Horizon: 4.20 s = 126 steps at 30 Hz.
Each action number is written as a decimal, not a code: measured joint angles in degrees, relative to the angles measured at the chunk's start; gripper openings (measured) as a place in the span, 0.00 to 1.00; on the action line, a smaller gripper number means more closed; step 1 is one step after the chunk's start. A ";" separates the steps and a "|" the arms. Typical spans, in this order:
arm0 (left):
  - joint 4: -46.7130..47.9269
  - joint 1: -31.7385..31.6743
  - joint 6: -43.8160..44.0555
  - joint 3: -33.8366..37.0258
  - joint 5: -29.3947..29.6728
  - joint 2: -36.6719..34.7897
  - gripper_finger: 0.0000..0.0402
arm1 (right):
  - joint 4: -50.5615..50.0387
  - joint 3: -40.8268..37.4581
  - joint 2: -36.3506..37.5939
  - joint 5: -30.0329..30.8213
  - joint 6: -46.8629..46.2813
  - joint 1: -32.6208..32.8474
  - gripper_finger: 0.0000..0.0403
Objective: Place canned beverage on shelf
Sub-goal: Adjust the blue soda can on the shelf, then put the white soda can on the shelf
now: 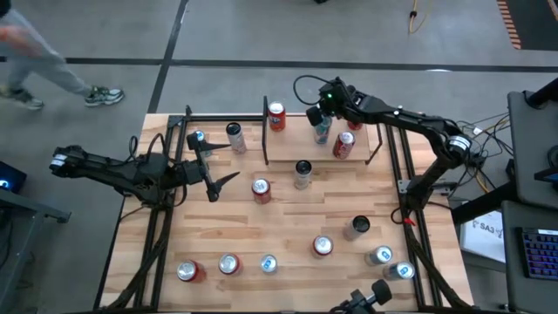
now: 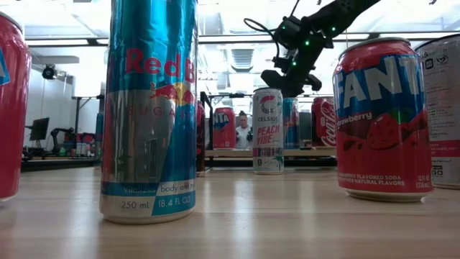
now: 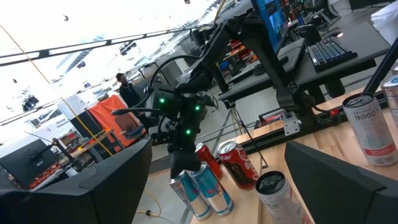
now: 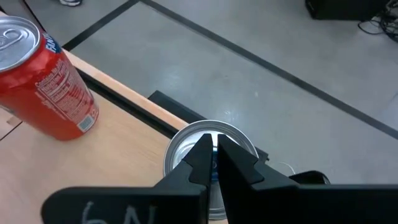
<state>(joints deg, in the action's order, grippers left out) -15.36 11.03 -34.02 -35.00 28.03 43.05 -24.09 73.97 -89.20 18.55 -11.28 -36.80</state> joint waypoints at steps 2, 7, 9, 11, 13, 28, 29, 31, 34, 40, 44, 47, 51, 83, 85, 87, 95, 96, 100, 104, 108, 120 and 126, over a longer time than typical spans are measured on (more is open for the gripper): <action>0.00 0.00 0.00 0.00 0.01 0.00 0.88 | -0.21 -0.05 0.31 -0.12 -0.03 0.00 0.03; 0.00 0.02 0.00 0.00 0.00 0.00 0.88 | -1.01 -0.23 1.68 -0.62 0.63 0.08 0.03; 0.00 0.00 0.00 0.00 0.01 0.00 0.88 | -1.33 -0.31 2.20 -0.79 0.65 0.26 0.03; 0.02 0.02 0.00 0.00 0.02 0.00 0.88 | -1.43 -0.37 2.63 -0.94 0.67 0.28 0.03; 0.01 0.00 0.00 0.00 0.01 0.00 0.88 | -1.32 -0.37 2.97 -0.92 0.67 0.38 0.03; 0.02 0.00 0.00 0.00 0.02 0.00 0.88 | -6.53 -0.35 5.62 -0.97 -3.13 5.49 0.03; 0.02 0.00 0.00 0.00 0.02 0.00 0.88 | -7.24 -0.35 5.63 -0.98 -3.84 6.09 0.03; 0.01 0.01 0.00 0.00 0.02 0.00 0.88 | -7.42 -0.56 5.60 -0.88 -4.49 7.10 0.03; 0.02 0.00 0.00 0.00 0.02 0.00 0.88 | -7.52 -1.36 5.37 -0.35 -4.67 7.74 0.03; 0.02 0.01 0.00 0.00 0.02 0.00 0.88 | -6.89 -2.80 5.21 3.01 -5.33 7.67 0.03; 0.02 0.01 0.00 0.00 0.02 0.00 0.88 | -6.73 -2.93 5.21 3.68 -5.18 7.67 0.03; 0.02 0.00 0.00 0.00 0.02 0.00 0.88 | -6.59 -2.85 5.21 3.76 -4.76 7.69 0.03; 0.02 0.00 0.00 0.00 0.02 0.00 0.88 | -6.70 -2.51 5.19 3.58 -4.74 7.69 0.03; 1.35 0.02 3.12 0.02 -3.05 0.04 0.88 | -3.02 -6.54 12.26 17.65 -11.68 40.25 0.03; 1.27 0.00 4.13 0.02 -5.80 0.04 0.88 | -1.90 -7.85 12.79 20.22 -11.98 43.60 0.03; 0.30 0.00 5.22 0.02 -8.18 0.11 0.88 | -0.05 -9.14 13.42 21.82 -11.66 46.60 0.03; -9.47 0.00 10.21 0.02 -12.08 7.66 0.88 | 11.46 -17.14 19.36 21.51 -3.64 54.53 0.03; -10.47 0.00 12.12 0.02 -12.66 9.44 0.88 | 12.93 -18.41 20.38 21.50 -2.32 54.94 0.03; -17.68 0.00 17.43 0.02 -12.48 18.99 0.88 | 17.44 -22.89 25.23 20.77 2.18 55.45 0.03; -25.92 -0.32 20.13 -0.20 -9.63 27.76 0.88 | 19.22 -26.85 30.41 20.21 5.06 55.41 0.03; -25.66 -1.75 24.47 -4.97 -8.24 35.94 0.88 | 19.42 -29.71 34.79 20.22 6.52 55.41 0.03; -6.95 -8.77 26.44 -26.64 -7.53 55.44 0.88 | 15.05 -30.29 38.07 20.03 8.39 55.41 0.03; -3.76 -11.10 27.36 -31.45 -8.04 58.75 0.88 | 14.09 -30.34 38.13 20.04 8.17 55.41 0.03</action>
<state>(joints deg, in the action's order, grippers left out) -19.12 -0.07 -6.66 -66.45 19.99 101.80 -10.00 43.64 -51.07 38.59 -3.11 18.61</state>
